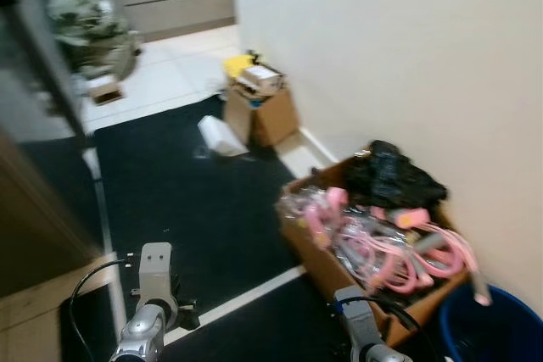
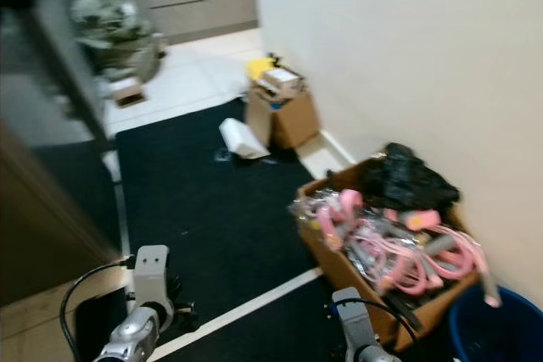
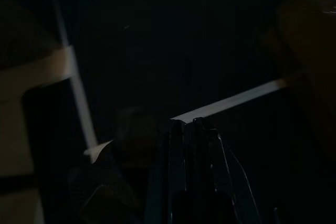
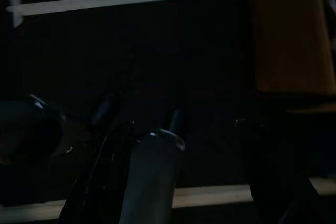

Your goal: Picking trash to rubbish bin

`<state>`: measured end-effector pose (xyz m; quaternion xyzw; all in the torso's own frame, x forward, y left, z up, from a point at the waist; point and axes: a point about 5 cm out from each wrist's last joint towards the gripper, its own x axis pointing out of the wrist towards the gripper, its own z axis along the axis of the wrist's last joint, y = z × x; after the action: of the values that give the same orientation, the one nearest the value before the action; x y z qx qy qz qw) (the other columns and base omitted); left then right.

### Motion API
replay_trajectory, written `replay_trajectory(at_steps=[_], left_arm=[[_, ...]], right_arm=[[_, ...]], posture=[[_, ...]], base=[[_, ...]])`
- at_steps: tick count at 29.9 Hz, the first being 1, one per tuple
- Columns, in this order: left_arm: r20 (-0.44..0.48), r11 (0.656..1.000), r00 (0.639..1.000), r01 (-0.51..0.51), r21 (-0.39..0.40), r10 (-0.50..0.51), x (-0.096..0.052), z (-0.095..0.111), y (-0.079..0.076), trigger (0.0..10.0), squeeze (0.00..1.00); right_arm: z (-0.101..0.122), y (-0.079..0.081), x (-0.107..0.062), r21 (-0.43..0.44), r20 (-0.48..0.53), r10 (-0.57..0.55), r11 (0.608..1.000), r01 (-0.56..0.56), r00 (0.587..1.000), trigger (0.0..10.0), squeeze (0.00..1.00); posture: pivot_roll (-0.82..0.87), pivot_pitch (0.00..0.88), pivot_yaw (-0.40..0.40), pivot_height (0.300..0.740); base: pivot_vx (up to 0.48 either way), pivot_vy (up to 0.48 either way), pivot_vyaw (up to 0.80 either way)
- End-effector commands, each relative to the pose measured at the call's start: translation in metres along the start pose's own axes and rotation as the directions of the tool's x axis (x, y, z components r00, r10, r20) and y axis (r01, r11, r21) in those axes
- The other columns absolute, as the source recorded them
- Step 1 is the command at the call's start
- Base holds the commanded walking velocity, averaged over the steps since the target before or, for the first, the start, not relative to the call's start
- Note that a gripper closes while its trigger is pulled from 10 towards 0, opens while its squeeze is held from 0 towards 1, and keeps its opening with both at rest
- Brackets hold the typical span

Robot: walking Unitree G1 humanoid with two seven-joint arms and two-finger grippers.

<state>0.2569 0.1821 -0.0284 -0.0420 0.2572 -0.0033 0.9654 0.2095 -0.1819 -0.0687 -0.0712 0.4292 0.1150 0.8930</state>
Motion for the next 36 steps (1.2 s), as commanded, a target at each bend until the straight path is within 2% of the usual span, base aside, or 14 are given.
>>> replay_trajectory(at_steps=[1,12,20,21,25,26,29,32,34,36], left_arm=[[-0.033,1.0,0.999,-0.006,0.007,0.006,-0.003,-0.008,0.004,10.0,0.0],[-0.069,1.0,0.998,-0.006,0.002,0.006,-0.005,-0.016,0.004,10.0,0.0],[-0.059,1.0,0.998,0.02,0.018,-0.019,-0.006,-0.016,0.001,10.0,0.0],[-0.054,1.0,0.998,0.031,-0.005,-0.031,-0.006,-0.016,0.0,10.0,0.0],[-0.051,0.999,0.998,0.03,-0.011,-0.031,-0.006,-0.016,0.0,10.0,0.0],[-0.09,0.997,0.995,0.041,-0.065,-0.047,-0.007,-0.021,-0.002,10.0,0.0],[-0.107,0.998,0.993,0.048,-0.032,-0.051,-0.008,-0.024,-0.002,10.0,0.0],[-0.111,0.998,0.993,0.046,-0.033,-0.049,-0.009,-0.026,-0.001,10.0,0.0],[-0.141,0.999,0.989,0.03,-0.023,-0.033,-0.011,-0.031,0.002,10.0,0.0],[-0.175,0.998,0.983,0.059,0.019,-0.055,-0.014,-0.038,0.003,10.0,0.0]], right_arm=[[-0.006,0.002,-0.001,0.001,-0.017,0.008,1.0,-0.008,1.0,10.0,0.0],[-0.008,0.003,-0.001,-0.004,-0.021,0.017,1.0,-0.017,1.0,10.0,0.0],[-0.009,0.001,-0.002,-0.014,-0.021,0.019,1.0,-0.019,1.0,10.0,0.0],[-0.008,0.001,-0.002,-0.016,-0.019,0.02,1.0,-0.02,1.0,10.0,0.0],[-0.008,0.001,-0.002,-0.018,-0.018,0.02,1.0,-0.021,1.0,10.0,0.0],[-0.007,0.001,-0.001,-0.02,-0.017,0.022,1.0,-0.022,1.0,10.0,0.0],[-0.006,0.001,-0.001,-0.026,-0.018,0.025,0.999,-0.025,1.0,10.0,0.0],[-0.006,0.001,-0.001,-0.028,-0.018,0.026,0.999,-0.026,1.0,10.0,0.0],[-0.006,0.0,-0.001,-0.031,-0.021,0.028,0.999,-0.029,0.999,10.0,0.0],[-0.006,0.0,-0.001,-0.038,-0.031,0.038,0.998,-0.039,0.999,10.0,0.0]], posture=[[-0.1,0.077,0.026,0.74],[-0.1,0.06,0.021,0.74],[-0.11,0.052,0.014,0.74],[-0.1,0.052,0.012,0.74],[-0.11,0.053,0.011,0.74],[-0.11,0.053,0.008,0.74],[-0.11,0.054,0.006,0.74],[-0.11,0.055,0.004,0.74],[-0.11,0.056,0.0,0.74],[-0.11,0.056,-0.002,0.74]], base=[[0.0,0.0,0.8],[0.0,0.0,0.8],[0.0,0.0,0.8],[0.0,0.0,0.8],[0.0,0.0,0.8],[0.0,0.0,0.8],[0.0,0.0,0.8],[0.0,0.0,0.8],[0.0,0.0,0.8],[0.0,0.0,0.8]])
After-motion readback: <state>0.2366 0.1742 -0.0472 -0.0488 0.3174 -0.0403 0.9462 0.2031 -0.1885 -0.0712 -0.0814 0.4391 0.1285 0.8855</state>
